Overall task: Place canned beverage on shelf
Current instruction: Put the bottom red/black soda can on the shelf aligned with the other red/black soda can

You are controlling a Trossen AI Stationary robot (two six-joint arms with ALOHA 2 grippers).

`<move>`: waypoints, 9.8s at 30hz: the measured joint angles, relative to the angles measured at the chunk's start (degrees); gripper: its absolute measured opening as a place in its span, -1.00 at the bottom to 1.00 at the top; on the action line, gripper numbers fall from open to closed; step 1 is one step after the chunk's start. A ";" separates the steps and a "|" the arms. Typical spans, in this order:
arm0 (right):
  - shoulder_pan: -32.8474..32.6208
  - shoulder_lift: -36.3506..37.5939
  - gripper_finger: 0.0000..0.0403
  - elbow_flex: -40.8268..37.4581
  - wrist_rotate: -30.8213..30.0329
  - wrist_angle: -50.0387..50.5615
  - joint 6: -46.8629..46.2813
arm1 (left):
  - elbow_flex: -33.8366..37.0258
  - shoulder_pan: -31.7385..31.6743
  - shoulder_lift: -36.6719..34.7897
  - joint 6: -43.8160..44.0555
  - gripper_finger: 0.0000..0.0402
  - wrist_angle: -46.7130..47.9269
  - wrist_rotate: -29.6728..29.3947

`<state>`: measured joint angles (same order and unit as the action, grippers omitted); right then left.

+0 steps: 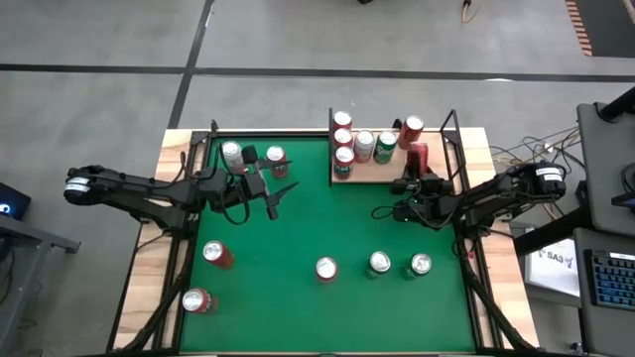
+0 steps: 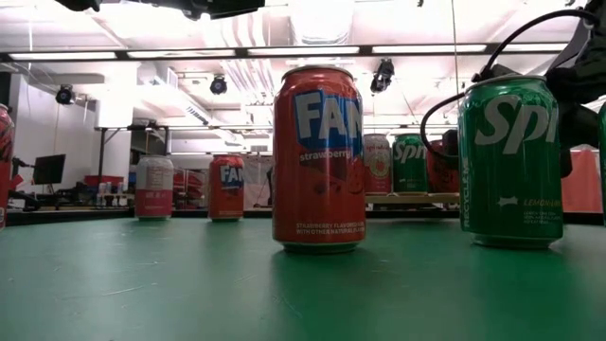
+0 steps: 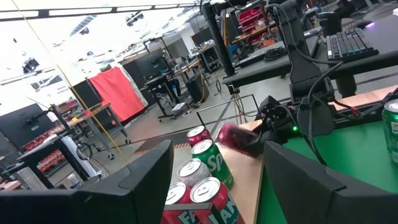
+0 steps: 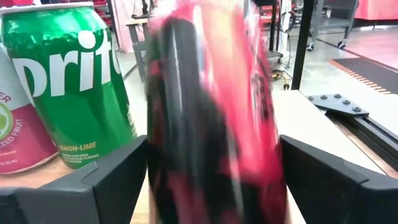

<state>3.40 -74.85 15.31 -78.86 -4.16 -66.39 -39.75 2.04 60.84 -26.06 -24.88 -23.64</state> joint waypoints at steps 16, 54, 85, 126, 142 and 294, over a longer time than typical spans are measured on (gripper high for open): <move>0.02 0.46 0.66 0.02 3.21 0.26 0.60 | 0.00 0.01 0.00 0.00 0.17 0.02 0.02; 9.40 18.22 0.58 0.13 30.47 12.63 4.31 | 0.00 0.01 0.00 -0.26 0.17 0.94 0.17; -2.68 34.65 0.45 8.36 23.96 14.69 15.59 | 0.00 0.16 0.00 1.72 0.17 0.46 5.25; -17.80 -2.97 0.46 24.12 56.81 -62.86 83.67 | 0.02 0.16 16.26 16.59 0.61 -29.17 26.34; -18.18 -7.96 0.46 28.22 57.02 -62.22 91.84 | 0.02 0.14 16.26 18.28 0.78 -30.23 34.72; -5.11 17.17 0.37 7.10 8.82 18.00 5.61 | -4.35 -0.45 -1.25 4.54 0.82 7.87 17.97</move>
<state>-1.72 -57.68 22.41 -70.05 13.85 -60.78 -44.10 1.58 59.59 -21.53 -17.01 -5.67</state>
